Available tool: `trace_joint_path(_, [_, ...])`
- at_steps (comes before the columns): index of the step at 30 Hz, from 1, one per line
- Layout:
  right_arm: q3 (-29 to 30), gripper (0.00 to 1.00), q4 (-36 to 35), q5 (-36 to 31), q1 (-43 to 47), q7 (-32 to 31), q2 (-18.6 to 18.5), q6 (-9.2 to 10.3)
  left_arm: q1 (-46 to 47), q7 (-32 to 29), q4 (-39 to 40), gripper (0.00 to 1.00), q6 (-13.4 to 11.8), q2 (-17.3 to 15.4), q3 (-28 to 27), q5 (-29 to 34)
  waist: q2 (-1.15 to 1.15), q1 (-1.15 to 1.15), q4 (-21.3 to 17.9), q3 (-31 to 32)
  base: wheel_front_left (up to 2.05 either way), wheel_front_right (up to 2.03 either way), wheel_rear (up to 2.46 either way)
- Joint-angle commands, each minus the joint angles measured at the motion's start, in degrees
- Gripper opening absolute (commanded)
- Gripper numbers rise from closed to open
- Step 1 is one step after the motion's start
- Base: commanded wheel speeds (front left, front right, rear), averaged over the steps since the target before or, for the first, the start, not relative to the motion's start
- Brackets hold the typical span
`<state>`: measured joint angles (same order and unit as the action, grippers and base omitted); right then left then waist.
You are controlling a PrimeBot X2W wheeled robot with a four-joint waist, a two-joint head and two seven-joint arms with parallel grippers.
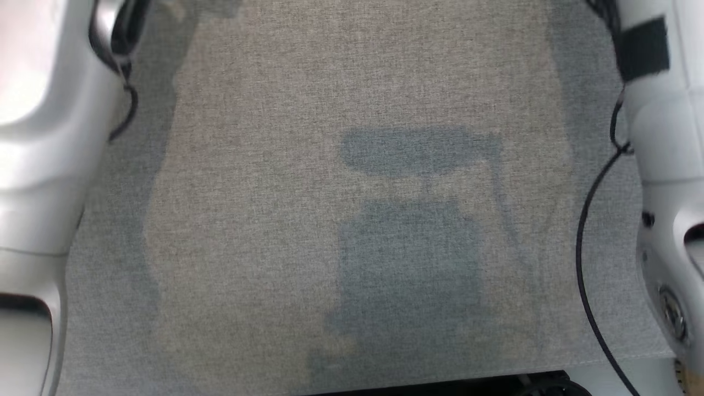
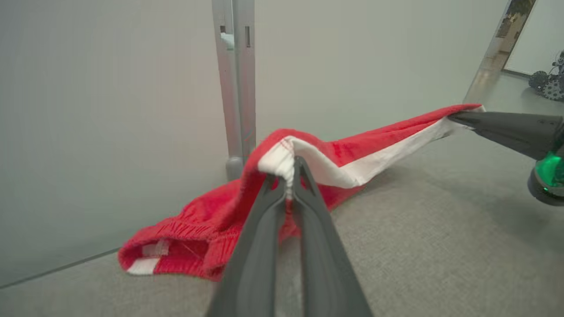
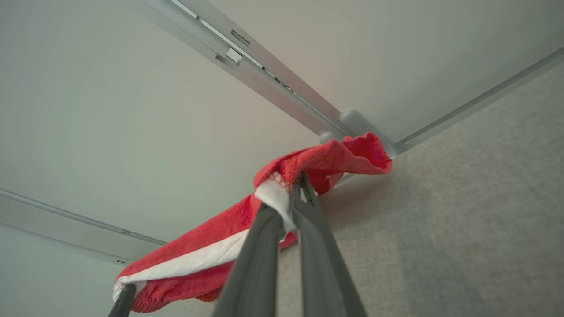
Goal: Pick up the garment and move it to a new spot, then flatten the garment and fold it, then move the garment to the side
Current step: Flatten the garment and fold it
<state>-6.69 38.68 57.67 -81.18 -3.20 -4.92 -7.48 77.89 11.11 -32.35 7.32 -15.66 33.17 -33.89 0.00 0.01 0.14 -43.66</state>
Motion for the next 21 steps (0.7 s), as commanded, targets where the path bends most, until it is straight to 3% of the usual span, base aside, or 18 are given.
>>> trace_joint_path(1, [-1.5, 0.00, -2.9, 1.4, 6.3, -1.1, -1.6, -0.01, -3.9, 1.6, 0.7, 0.00, 0.2, -1.9, 2.5, -2.4, 0.00, -0.01, -0.9, 0.5, 0.00, 0.00, 0.00])
trace_joint_path(6, [-4.7, 0.00, -12.9, 6.6, 25.4, -4.3, -6.3, 0.12, -15.5, 3.7, 6.6, 0.00, 0.2, -7.0, 8.1, -6.6, 0.00, -0.01, -1.2, 4.3, 0.00, 0.00, 0.00])
trace_joint_path(13, [-4.9, 0.00, -24.5, 12.7, 43.9, -7.8, -11.7, 0.27, -31.1, 4.1, 17.9, 0.00, 0.1, -11.5, 9.4, -8.3, 0.00, -0.01, -1.0, 11.7, 0.00, 0.00, 0.00])
trace_joint_path(21, [-1.1, 0.00, -37.8, 21.8, 63.3, -15.0, -19.2, 0.00, -52.4, 3.9, 36.6, 0.00, -5.9, -19.0, 8.2, -13.3, 0.00, -0.01, -1.1, 20.6, 0.00, 0.00, 0.00])
